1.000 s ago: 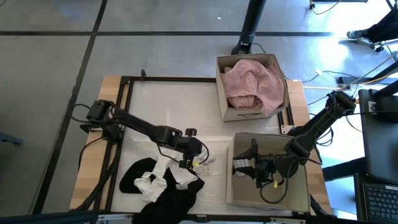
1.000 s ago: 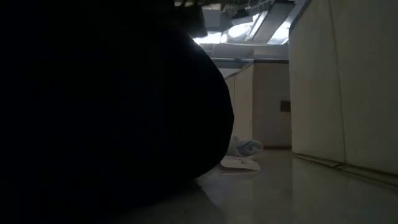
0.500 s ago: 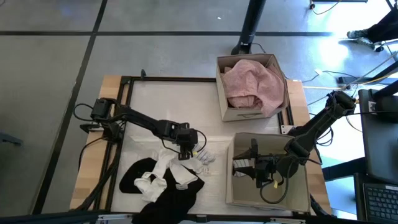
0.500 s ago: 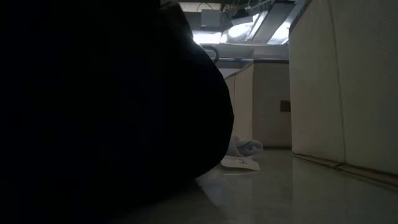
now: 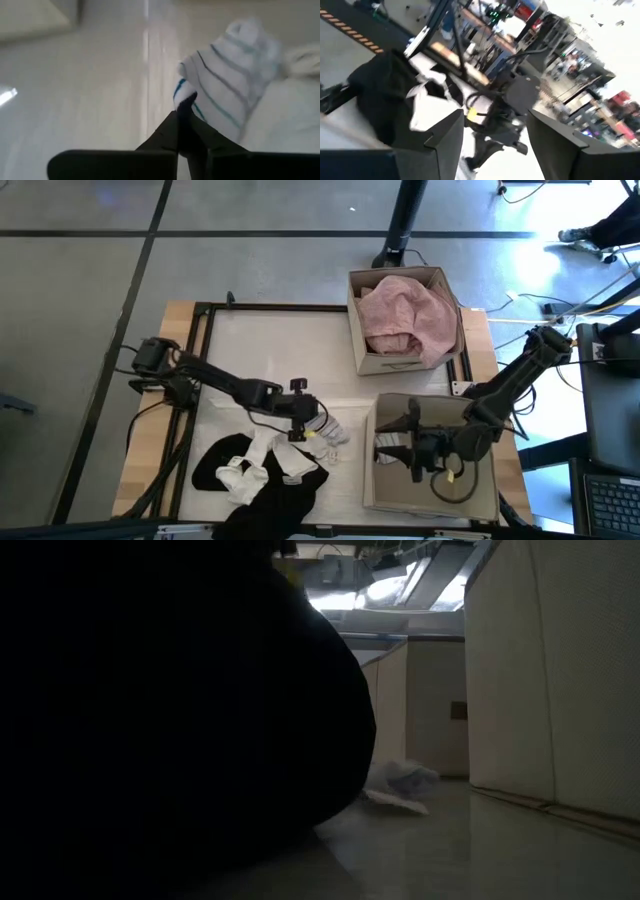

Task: Sort clothes
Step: Put the white striped sock into the bottom laundry organizer

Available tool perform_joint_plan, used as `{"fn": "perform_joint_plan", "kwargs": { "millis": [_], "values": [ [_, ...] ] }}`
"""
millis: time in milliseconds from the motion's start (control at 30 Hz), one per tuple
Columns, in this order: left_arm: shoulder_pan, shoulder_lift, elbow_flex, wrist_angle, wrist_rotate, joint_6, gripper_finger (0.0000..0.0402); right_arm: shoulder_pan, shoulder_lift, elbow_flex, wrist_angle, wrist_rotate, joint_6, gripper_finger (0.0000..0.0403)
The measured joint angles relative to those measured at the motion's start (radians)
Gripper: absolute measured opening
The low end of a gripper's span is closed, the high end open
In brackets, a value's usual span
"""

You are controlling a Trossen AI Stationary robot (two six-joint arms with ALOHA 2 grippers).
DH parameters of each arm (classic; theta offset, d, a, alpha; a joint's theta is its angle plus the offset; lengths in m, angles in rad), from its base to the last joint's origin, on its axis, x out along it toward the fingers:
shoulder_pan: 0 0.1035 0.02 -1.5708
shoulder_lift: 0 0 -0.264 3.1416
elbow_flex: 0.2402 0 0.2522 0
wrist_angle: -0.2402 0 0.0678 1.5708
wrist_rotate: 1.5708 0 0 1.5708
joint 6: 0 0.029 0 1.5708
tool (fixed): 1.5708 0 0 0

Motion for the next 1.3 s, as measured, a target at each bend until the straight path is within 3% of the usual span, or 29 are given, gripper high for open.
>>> {"fn": "perform_joint_plan", "kwargs": {
  "millis": [267,500,700,900,1167,1300],
  "values": [
    [-0.104,-0.210,-0.103,0.139,-0.119,0.061,0.0004,-0.127,0.008,0.072,-0.005,-0.018,-0.032,0.0215],
    [-0.149,-0.355,-0.277,0.474,-0.184,0.065,0.0004,-0.360,0.089,0.102,-0.008,-0.266,0.104,0.0215],
    [-0.181,-0.389,-0.349,0.555,-0.256,0.075,0.0007,-0.503,0.222,0.179,-0.051,-0.490,0.240,0.0215],
    [-0.207,-0.390,-0.351,0.582,-0.290,0.100,0.0009,-0.564,0.360,0.261,-0.151,-0.626,0.320,0.0215],
    [-0.226,-0.390,-0.351,0.586,-0.304,0.132,0.0010,-0.569,0.453,0.278,-0.160,-0.688,0.321,0.0214],
    [-0.225,-0.390,-0.351,0.586,-0.308,0.132,0.0010,-0.569,0.480,0.278,-0.152,-0.675,0.314,0.0185]
  ]
}}
